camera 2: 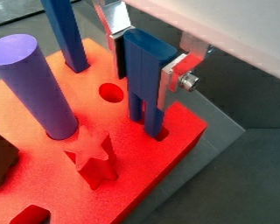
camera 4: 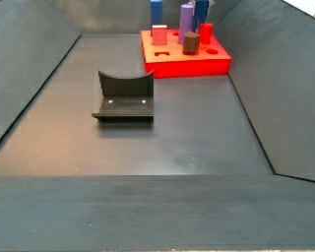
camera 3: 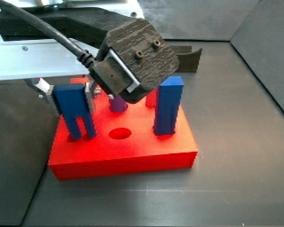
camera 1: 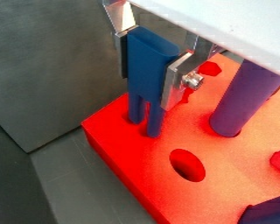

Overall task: Pick up the square-circle object. Move up. Rotate the square-circle object. Place the square-circle object on the fixture. Regrasp the square-circle object. Move to above the board. Insert the square-circle object.
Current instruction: Insert the square-circle object.

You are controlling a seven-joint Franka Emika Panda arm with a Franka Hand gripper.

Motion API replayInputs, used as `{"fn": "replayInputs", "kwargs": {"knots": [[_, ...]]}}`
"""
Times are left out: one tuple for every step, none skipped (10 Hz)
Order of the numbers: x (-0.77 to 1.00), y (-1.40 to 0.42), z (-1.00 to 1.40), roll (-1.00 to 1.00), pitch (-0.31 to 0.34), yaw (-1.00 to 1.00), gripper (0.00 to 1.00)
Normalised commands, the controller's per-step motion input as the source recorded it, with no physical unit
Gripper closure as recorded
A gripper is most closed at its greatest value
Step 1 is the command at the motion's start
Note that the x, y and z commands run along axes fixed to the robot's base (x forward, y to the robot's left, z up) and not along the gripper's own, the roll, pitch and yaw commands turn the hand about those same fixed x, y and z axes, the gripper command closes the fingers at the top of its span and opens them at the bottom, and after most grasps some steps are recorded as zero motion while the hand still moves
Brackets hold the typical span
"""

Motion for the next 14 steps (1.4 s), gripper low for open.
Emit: {"fn": "replayInputs", "kwargs": {"knots": [[-0.45,0.01,-0.39,0.08,-0.111,0.02,1.0],[-0.53,0.0,-0.35,0.11,-0.139,0.06,1.0],[-0.4,0.0,-0.37,0.04,-0.15,0.1,1.0],[0.0,-0.09,-0.4,-0.03,-0.096,0.0,1.0],[0.13,-0.1,-0.35,-0.04,-0.053,0.0,1.0],[0.17,-0.05,-0.3,-0.03,-0.017,0.0,1.0],[0.19,-0.05,-0.32,-0.04,-0.02,0.0,1.0],[0.19,-0.02,-0.31,-0.05,-0.021,0.0,1.0],[0.25,-0.01,-0.33,-0.06,-0.027,-0.01,1.0],[0.3,-0.01,-0.32,-0.02,-0.001,0.0,1.0],[0.06,0.0,-0.33,0.0,-0.021,0.0,1.0],[-0.07,0.0,-0.35,0.0,-0.069,0.0,1.0],[-0.03,0.0,-0.37,0.0,-0.08,0.0,1.0],[0.03,-0.03,-0.37,-0.03,-0.07,-0.01,1.0]]}}
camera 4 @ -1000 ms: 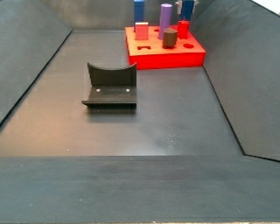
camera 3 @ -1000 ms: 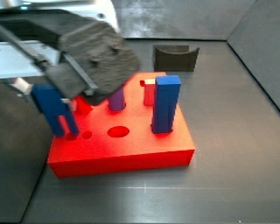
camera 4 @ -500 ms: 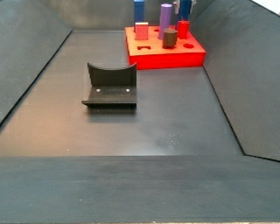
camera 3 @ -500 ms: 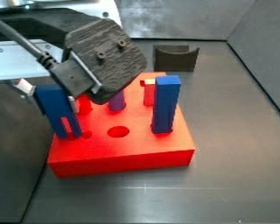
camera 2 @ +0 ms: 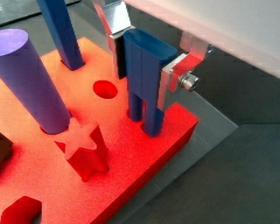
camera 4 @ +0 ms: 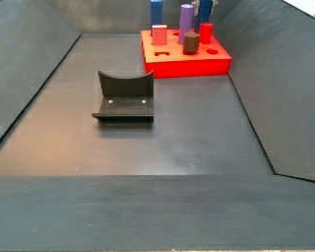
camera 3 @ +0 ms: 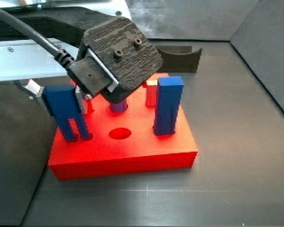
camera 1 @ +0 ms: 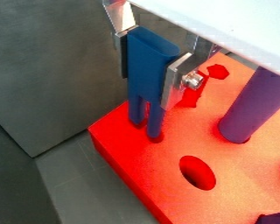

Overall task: Pick up the square-circle object. Move up. Rotate the square-circle object. Place the square-circle object on the fixture. Regrasp the square-circle object. Move to above the board. Insert the square-circle object.
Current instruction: Insert the square-circle object.

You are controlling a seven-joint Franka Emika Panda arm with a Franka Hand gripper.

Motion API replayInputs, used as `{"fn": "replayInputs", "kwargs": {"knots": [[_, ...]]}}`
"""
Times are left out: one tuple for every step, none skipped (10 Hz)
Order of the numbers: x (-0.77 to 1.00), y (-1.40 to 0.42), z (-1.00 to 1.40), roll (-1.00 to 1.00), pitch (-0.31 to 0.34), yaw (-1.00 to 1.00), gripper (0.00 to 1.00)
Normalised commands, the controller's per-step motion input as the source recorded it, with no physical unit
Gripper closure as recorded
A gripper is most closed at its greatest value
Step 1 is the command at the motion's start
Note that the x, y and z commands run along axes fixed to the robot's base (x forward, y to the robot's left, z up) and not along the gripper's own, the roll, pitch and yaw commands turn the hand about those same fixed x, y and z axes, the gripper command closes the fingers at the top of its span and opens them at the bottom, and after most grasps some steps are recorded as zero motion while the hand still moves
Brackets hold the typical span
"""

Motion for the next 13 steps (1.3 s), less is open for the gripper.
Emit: {"fn": "replayInputs", "kwargs": {"knots": [[0.21,-0.05,-0.38,-0.01,-0.027,-0.04,1.0],[0.23,0.0,-0.36,0.0,0.0,-0.1,1.0],[0.12,0.0,-0.33,-0.02,0.0,-0.25,1.0],[0.0,0.0,-0.37,0.0,0.0,-0.38,1.0],[0.0,0.0,-0.46,0.0,0.0,-0.37,1.0],[0.0,0.0,-0.63,0.0,-0.034,-0.32,1.0],[0.0,0.0,-0.74,0.02,-0.104,-0.18,1.0],[-0.02,0.0,-0.61,0.07,-0.094,-0.02,1.0],[-0.01,0.0,-0.59,0.16,-0.06,0.0,1.0],[-0.01,-0.02,-0.56,0.21,-0.083,0.04,1.0],[-0.1,-0.02,-0.36,0.04,-0.166,0.03,1.0],[-0.18,-0.05,-0.33,0.08,-0.23,0.13,1.0],[-0.18,0.0,-0.29,0.16,-0.266,0.43,1.0]]}}
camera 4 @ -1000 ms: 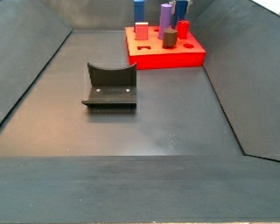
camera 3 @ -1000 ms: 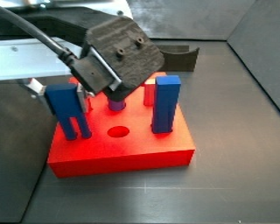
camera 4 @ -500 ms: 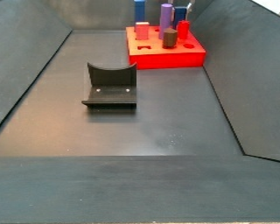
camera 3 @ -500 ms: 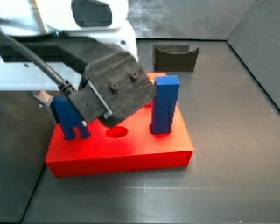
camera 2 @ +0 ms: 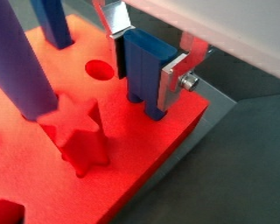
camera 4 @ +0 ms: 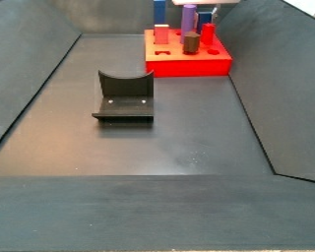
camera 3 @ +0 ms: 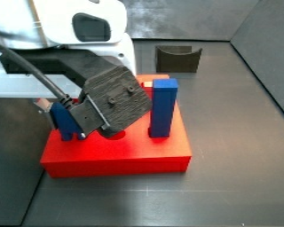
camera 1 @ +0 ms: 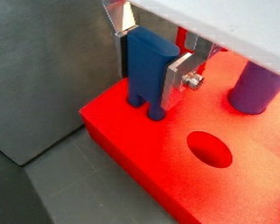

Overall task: Pick up the square-circle object. Move up. Rotate the square-circle object. Place the square-circle object on the fixture. Regrasp the square-circle object. Move to above the board. Insert the square-circle object.
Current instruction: Insert the square-circle object.

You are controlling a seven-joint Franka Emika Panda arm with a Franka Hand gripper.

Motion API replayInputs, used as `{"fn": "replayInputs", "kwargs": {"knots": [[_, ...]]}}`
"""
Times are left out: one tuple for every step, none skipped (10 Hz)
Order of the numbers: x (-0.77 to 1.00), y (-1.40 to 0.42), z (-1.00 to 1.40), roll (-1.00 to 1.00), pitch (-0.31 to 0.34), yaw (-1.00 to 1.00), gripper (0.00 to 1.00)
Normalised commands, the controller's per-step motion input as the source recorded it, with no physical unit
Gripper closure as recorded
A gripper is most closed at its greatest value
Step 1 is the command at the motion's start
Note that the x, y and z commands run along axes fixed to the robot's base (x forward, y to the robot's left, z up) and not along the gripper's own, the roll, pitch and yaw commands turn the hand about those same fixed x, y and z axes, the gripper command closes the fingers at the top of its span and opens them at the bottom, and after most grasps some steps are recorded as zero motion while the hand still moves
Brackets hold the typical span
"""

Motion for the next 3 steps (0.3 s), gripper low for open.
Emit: {"fn": "replayInputs", "kwargs": {"knots": [[-0.13,0.0,-0.18,0.0,-0.177,0.19,1.0],[-0.11,0.0,-0.06,-0.02,-0.134,0.02,1.0],[-0.07,-0.03,0.0,0.01,-0.084,0.03,1.0]]}}
